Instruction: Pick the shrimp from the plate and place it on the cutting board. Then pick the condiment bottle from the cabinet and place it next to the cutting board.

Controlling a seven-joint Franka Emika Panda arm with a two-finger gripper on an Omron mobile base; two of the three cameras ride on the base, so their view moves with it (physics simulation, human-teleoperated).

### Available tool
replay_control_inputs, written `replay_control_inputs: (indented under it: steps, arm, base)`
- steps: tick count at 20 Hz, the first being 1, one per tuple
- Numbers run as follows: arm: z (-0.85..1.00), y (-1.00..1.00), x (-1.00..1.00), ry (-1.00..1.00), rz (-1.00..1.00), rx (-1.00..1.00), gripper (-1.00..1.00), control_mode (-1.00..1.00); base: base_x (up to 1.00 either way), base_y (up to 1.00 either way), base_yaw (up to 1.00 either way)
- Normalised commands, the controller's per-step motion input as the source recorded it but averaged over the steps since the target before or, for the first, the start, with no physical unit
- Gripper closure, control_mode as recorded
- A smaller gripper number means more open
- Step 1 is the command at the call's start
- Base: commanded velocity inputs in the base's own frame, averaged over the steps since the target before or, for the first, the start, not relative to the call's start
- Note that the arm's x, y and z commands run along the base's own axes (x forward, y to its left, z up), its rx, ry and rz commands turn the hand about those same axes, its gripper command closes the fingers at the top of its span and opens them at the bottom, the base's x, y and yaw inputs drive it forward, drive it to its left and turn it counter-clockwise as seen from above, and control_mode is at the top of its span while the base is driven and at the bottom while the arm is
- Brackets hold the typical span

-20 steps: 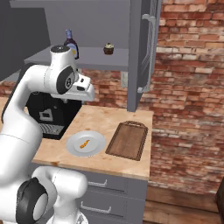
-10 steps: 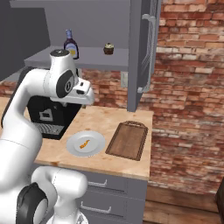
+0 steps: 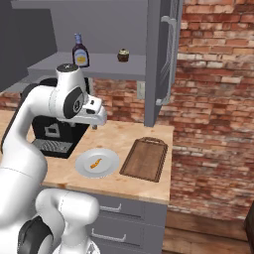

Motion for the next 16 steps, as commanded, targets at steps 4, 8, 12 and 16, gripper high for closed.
replay_control_inputs:
  steps: [4, 8, 12, 16]
  arm:
    - [-0.19, 0.00, -0.12, 0.00, 0.00, 0.00, -1.00, -1.00]
    - [-0.19, 0.00, -0.12, 0.00, 0.00, 0.00, -1.00, -1.00]
    - [-0.24, 0.00, -0.07, 0.00, 0.00, 0.00, -1.00, -1.00]
    - [-0.28, 0.00, -0.04, 0.00, 0.00, 0.00, -1.00, -1.00]
  base:
    - [0.00, 0.00, 0.00]
    - [0.00, 0.00, 0.00]
    - [0.00, 0.00, 0.00]
    - [0.00, 0.00, 0.00]
